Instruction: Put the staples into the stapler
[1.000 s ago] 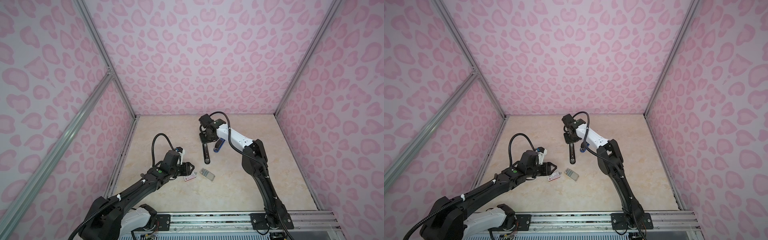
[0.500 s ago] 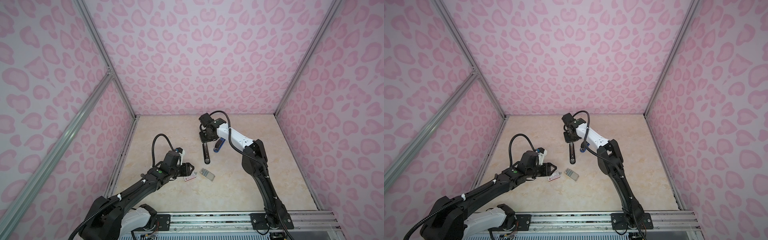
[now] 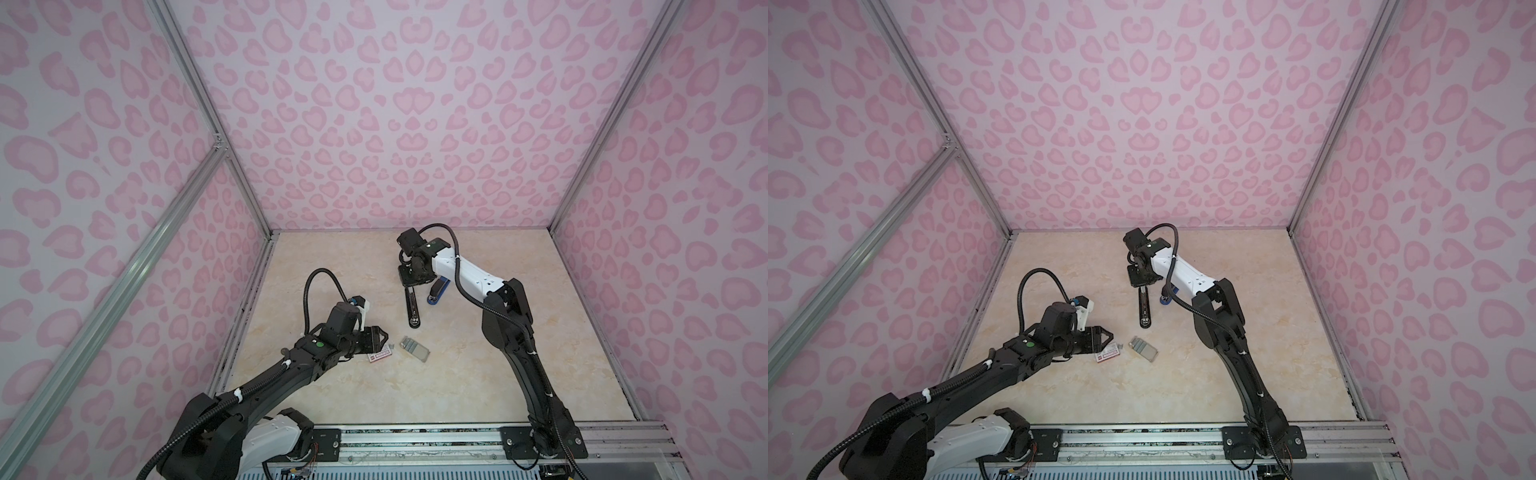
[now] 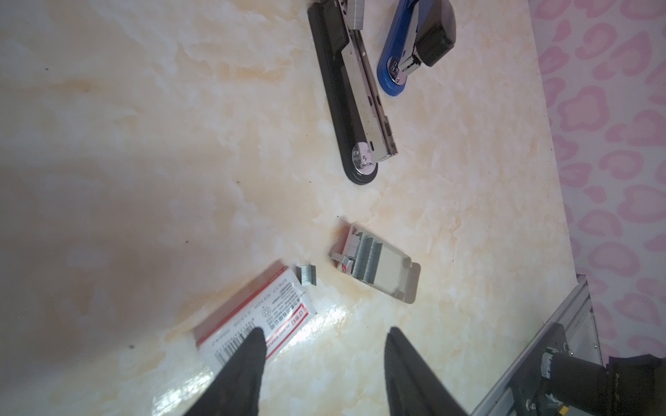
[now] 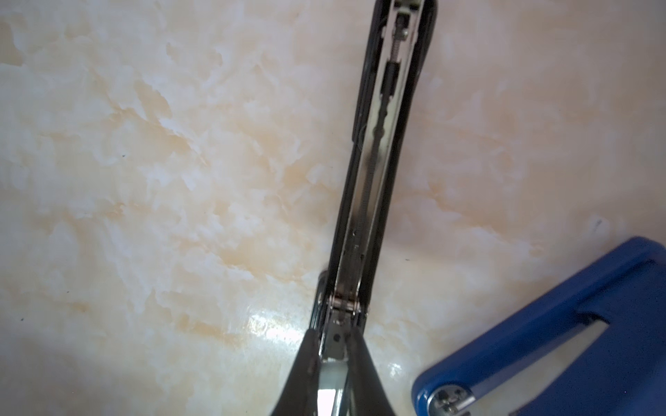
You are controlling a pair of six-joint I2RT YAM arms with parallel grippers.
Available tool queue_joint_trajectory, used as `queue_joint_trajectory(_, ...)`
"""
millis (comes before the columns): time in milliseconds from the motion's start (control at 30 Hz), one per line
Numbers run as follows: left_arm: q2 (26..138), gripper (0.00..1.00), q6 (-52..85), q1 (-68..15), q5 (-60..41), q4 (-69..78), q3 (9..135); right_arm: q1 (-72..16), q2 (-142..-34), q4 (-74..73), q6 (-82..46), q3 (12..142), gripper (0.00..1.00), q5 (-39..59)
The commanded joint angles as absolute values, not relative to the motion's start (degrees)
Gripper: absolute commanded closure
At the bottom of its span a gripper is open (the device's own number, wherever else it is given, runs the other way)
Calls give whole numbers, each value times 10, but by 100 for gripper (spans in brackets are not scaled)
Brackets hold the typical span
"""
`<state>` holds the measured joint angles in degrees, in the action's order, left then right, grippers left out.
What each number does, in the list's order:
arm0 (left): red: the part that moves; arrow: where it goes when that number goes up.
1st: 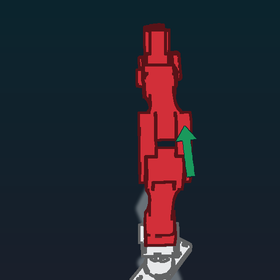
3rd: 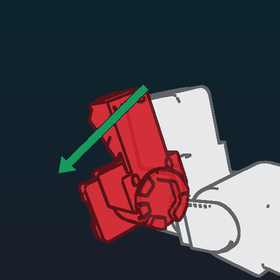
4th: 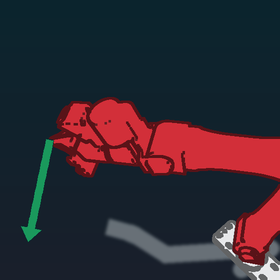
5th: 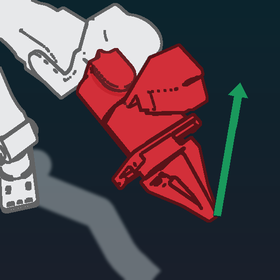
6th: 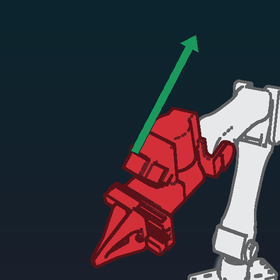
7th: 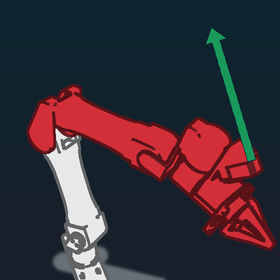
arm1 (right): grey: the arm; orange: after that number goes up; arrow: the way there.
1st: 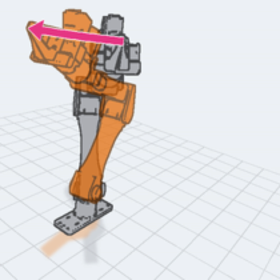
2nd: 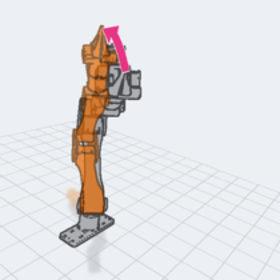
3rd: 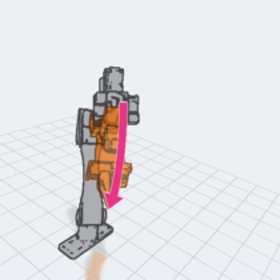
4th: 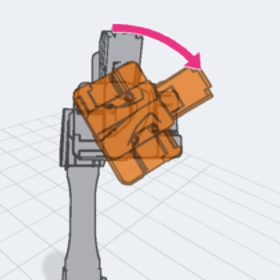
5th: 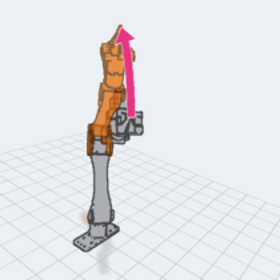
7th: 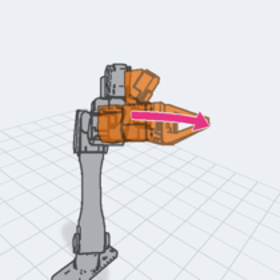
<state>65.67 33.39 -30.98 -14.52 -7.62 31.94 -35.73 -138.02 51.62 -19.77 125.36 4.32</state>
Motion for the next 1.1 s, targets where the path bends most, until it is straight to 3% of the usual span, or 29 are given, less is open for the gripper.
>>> queue_joint_trajectory(0,657,44,337,-309,-140,-72,317,-358,-1390,528,-201,1253,86,36)
queue_joint_trajectory(1067,661,44,335,-309,-140,-74,319,-375,-1326,449,-250,1159,87,-28)
